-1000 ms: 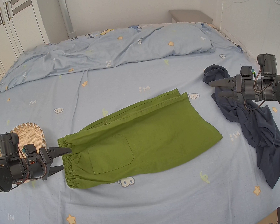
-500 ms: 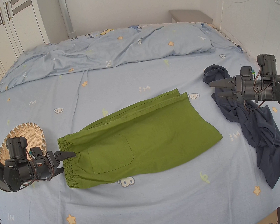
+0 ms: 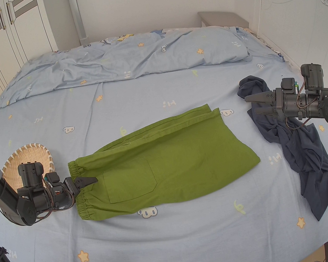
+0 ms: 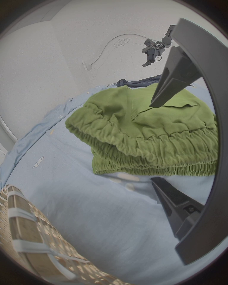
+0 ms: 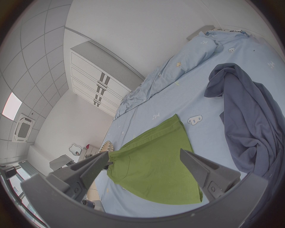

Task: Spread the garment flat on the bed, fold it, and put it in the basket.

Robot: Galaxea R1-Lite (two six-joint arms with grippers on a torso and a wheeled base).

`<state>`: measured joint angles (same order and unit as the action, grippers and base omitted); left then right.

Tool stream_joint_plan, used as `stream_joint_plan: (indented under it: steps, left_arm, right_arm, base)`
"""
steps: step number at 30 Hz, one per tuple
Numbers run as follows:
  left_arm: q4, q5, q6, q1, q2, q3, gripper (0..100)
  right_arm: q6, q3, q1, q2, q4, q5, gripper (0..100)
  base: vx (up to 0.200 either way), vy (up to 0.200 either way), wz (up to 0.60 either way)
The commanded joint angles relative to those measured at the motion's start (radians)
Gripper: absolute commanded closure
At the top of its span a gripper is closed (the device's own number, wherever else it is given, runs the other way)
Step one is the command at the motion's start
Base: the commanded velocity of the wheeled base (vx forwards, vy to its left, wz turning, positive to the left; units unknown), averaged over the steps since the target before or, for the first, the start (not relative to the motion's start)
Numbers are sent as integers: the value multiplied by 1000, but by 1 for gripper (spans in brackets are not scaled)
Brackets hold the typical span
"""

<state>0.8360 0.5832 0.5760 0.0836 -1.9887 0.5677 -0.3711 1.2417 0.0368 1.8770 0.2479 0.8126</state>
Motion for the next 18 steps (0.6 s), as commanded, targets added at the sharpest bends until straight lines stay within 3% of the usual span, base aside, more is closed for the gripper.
stream_joint_plan:
  steps: [1, 18]
  left_arm:
    - [-3, 0, 1, -1, -58, 11, 0]
    - [5, 37, 67, -30, -58, 15, 0]
  right_arm:
    - [0, 1, 0, 4, 1, -1, 0]
    - [0, 1, -2, 4, 1, -1, 0]
  base:
    - [0, 0, 0]
    - [0, 0, 0]
